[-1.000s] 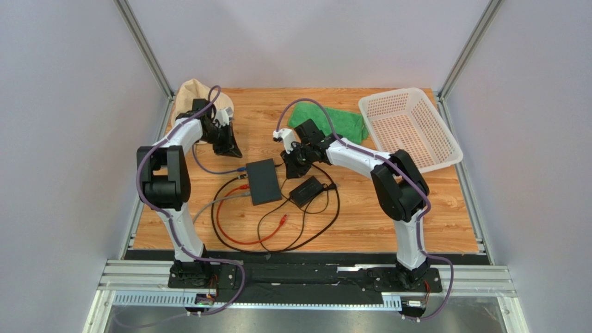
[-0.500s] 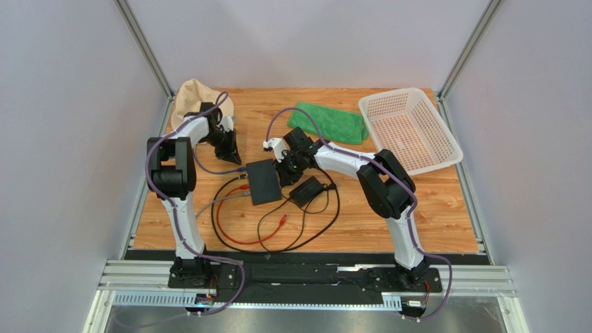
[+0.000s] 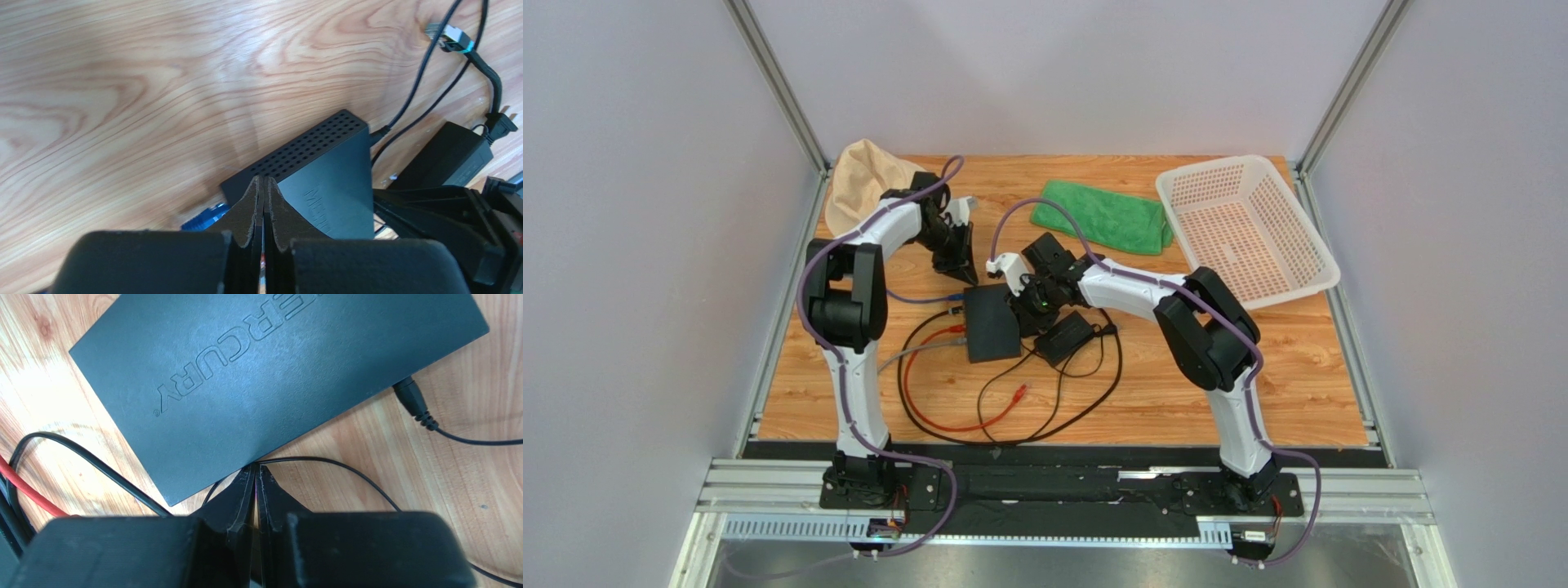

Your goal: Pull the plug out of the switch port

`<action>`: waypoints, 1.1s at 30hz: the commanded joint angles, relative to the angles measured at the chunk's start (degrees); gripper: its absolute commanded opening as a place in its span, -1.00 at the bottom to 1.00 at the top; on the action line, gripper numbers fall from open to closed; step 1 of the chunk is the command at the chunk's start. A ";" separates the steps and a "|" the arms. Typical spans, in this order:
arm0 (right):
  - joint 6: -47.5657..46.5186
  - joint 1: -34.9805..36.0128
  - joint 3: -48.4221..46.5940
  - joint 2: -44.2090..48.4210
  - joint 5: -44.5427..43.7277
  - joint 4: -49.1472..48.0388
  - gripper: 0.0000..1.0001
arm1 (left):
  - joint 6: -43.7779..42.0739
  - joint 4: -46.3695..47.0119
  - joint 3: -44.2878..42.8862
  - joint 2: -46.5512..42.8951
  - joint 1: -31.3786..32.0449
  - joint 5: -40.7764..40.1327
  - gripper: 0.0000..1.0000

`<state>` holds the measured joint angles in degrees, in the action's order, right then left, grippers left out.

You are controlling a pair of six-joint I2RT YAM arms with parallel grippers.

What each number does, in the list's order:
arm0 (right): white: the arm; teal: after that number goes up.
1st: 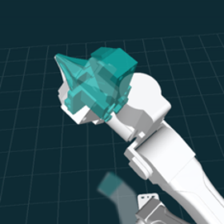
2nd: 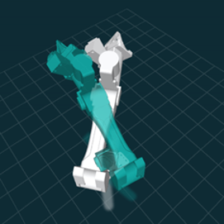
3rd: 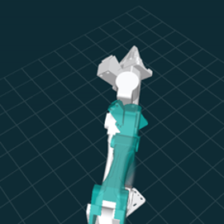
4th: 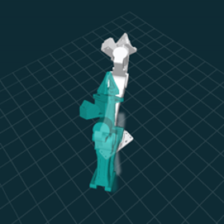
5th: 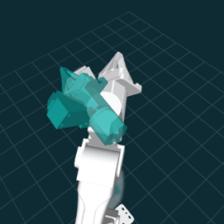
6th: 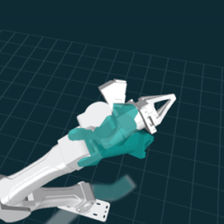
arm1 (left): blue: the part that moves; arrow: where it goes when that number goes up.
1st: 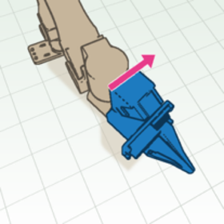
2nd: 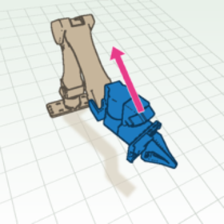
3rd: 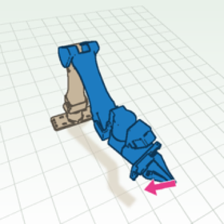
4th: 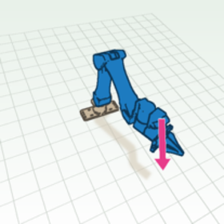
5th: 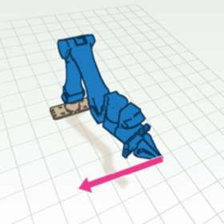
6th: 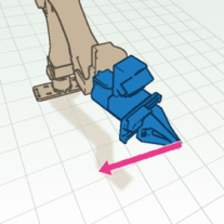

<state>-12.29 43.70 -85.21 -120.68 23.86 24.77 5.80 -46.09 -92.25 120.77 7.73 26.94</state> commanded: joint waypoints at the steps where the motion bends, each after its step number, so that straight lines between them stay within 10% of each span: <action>1: -2.29 0.42 1.18 3.26 -2.23 -0.52 -0.78 | 0.44 -1.64 -2.76 1.57 1.06 1.28 -1.00; 33: -3.17 1.82 3.73 5.72 -5.05 -1.57 -0.75 | -4.93 -9.11 -7.60 2.10 0.71 -11.30 -1.00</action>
<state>-14.04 44.88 -82.00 -117.91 19.57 24.36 1.96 -53.63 -98.80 121.34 8.12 14.02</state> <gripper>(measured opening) 0.121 0.007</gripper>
